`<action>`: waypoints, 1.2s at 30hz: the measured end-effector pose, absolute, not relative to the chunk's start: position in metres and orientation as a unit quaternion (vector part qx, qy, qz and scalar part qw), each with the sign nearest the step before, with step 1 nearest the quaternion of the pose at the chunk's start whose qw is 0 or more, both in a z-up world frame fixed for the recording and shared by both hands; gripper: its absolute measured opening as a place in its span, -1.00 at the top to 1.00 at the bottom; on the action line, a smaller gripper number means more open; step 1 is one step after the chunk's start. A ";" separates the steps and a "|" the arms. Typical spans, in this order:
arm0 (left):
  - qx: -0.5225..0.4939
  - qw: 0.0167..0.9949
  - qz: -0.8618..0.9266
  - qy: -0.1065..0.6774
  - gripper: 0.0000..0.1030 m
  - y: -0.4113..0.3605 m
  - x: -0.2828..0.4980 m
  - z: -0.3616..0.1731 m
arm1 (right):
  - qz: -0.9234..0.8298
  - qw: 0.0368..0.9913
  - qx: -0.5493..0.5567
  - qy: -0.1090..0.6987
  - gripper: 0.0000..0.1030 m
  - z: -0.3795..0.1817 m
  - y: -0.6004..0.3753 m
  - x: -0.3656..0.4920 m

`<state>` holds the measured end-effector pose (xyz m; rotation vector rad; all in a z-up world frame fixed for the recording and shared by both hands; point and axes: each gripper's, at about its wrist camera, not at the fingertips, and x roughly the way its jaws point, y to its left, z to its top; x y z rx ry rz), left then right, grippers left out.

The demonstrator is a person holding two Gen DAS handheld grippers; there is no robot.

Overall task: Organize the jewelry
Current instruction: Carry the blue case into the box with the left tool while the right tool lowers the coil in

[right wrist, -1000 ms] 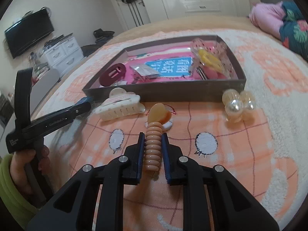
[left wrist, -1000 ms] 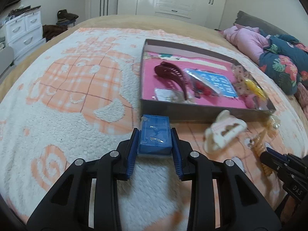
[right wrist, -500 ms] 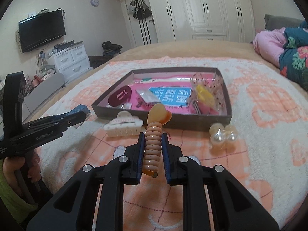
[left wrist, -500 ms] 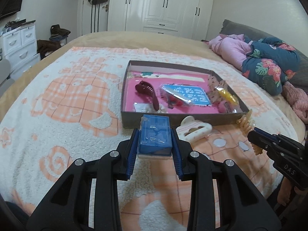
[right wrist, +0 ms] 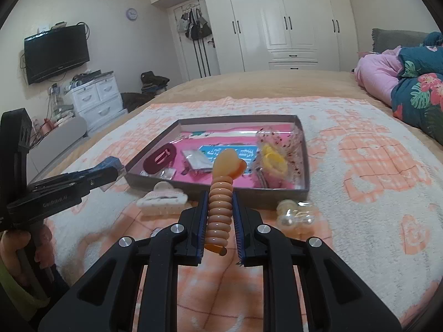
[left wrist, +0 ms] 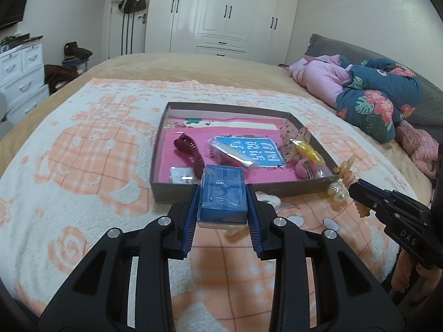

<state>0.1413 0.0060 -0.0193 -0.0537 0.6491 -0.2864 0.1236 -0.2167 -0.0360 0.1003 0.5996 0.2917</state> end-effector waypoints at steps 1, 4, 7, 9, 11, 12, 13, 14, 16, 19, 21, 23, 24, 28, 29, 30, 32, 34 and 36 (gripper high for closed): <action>-0.026 0.937 -0.142 0.317 0.52 0.004 0.142 -0.019 | 0.141 0.944 0.051 0.293 0.67 -0.035 -0.219 0.124; -0.024 0.937 -0.147 0.317 0.52 -0.002 0.147 -0.018 | 0.135 0.946 0.057 0.288 0.67 -0.033 -0.226 0.126; -0.023 0.937 -0.153 0.314 0.52 -0.008 0.152 -0.015 | 0.127 0.949 0.060 0.284 0.67 -0.030 -0.233 0.128; -0.020 0.937 -0.158 0.312 0.52 -0.013 0.156 -0.014 | 0.123 0.949 0.062 0.283 0.67 -0.030 -0.237 0.130; -0.021 0.936 -0.162 0.311 0.52 -0.017 0.159 -0.012 | 0.117 0.950 0.063 0.281 0.67 -0.028 -0.240 0.131; -0.021 0.936 -0.164 0.311 0.52 -0.019 0.161 -0.011 | 0.114 0.951 0.063 0.279 0.67 -0.027 -0.242 0.132; -0.020 0.936 -0.166 0.310 0.52 -0.022 0.164 -0.010 | 0.111 0.952 0.063 0.278 0.67 -0.027 -0.244 0.133; -0.020 0.936 -0.167 0.310 0.52 -0.023 0.166 -0.009 | 0.108 0.953 0.062 0.276 0.67 -0.026 -0.245 0.133; -0.021 0.936 -0.171 0.308 0.52 -0.028 0.171 -0.008 | 0.102 0.954 0.063 0.274 0.67 -0.025 -0.250 0.136; -0.022 0.935 -0.176 0.308 0.52 -0.034 0.179 -0.006 | 0.093 0.956 0.065 0.271 0.67 -0.022 -0.256 0.138; -0.024 0.934 -0.179 0.307 0.52 -0.038 0.185 -0.006 | 0.088 0.956 0.067 0.270 0.67 -0.021 -0.259 0.140; -0.026 0.934 -0.181 0.307 0.52 -0.041 0.191 -0.005 | 0.081 0.958 0.068 0.268 0.67 -0.020 -0.262 0.142; -0.028 0.934 -0.182 0.308 0.52 -0.042 0.195 -0.005 | 0.079 0.958 0.068 0.267 0.67 -0.020 -0.263 0.143; -0.035 0.930 -0.186 0.314 0.52 -0.045 0.208 -0.008 | 0.070 0.958 0.070 0.268 0.67 -0.020 -0.269 0.149; -0.036 0.930 -0.186 0.316 0.52 -0.046 0.211 -0.009 | 0.069 0.958 0.071 0.269 0.67 -0.021 -0.269 0.150; -0.038 0.929 -0.186 0.318 0.52 -0.047 0.214 -0.010 | 0.068 0.958 0.071 0.270 0.67 -0.021 -0.269 0.151; -0.039 0.928 -0.187 0.321 0.52 -0.048 0.220 -0.012 | 0.065 0.957 0.073 0.272 0.67 -0.022 -0.269 0.153; -0.039 0.927 -0.187 0.323 0.52 -0.050 0.225 -0.013 | 0.064 0.957 0.074 0.274 0.67 -0.023 -0.268 0.156; -0.040 0.926 -0.187 0.325 0.52 -0.053 0.231 -0.014 | 0.064 0.957 0.071 0.273 0.67 -0.022 -0.267 0.159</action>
